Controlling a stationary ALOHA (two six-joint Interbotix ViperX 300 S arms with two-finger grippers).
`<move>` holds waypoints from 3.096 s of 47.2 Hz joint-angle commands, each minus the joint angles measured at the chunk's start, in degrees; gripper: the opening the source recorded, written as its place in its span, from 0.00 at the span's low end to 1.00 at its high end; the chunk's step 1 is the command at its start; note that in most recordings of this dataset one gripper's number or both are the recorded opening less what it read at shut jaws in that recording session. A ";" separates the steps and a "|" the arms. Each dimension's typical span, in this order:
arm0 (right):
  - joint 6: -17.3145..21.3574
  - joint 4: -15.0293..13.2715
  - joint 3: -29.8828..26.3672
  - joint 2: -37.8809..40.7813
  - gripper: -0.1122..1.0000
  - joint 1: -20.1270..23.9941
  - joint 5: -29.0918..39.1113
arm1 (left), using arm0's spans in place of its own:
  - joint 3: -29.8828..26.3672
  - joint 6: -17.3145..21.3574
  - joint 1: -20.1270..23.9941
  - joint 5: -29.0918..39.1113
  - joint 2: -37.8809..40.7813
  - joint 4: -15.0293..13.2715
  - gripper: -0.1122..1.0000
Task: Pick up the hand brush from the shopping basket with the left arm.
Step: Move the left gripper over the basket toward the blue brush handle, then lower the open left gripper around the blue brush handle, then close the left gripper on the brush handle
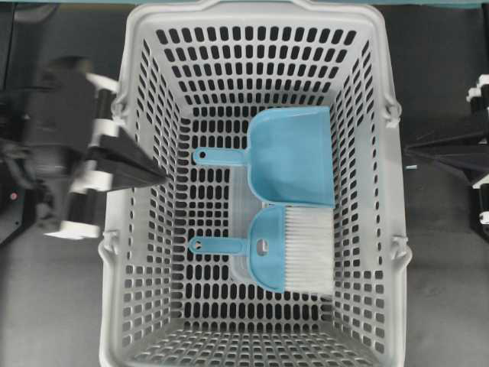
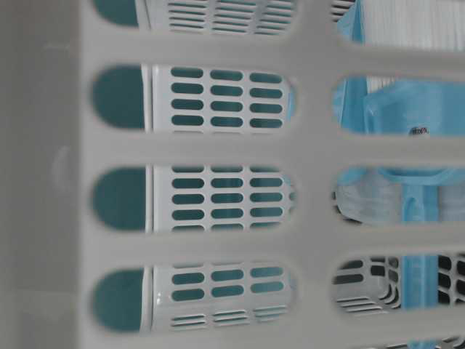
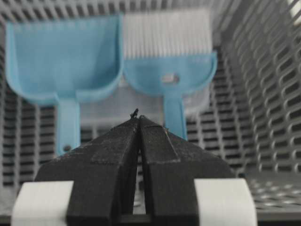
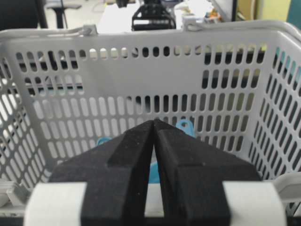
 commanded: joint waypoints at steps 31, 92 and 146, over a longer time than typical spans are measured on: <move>0.09 0.26 -1.14 -0.88 0.73 0.44 -0.44 | -14.68 -2.46 -2.29 10.28 19.78 0.18 0.80; 1.76 0.35 -0.18 -0.97 0.72 0.44 0.09 | -7.73 -10.02 -5.89 3.69 36.74 0.18 0.92; 1.85 0.35 0.44 -0.88 0.72 0.44 0.00 | -6.86 -9.76 -5.98 1.76 36.74 0.18 0.33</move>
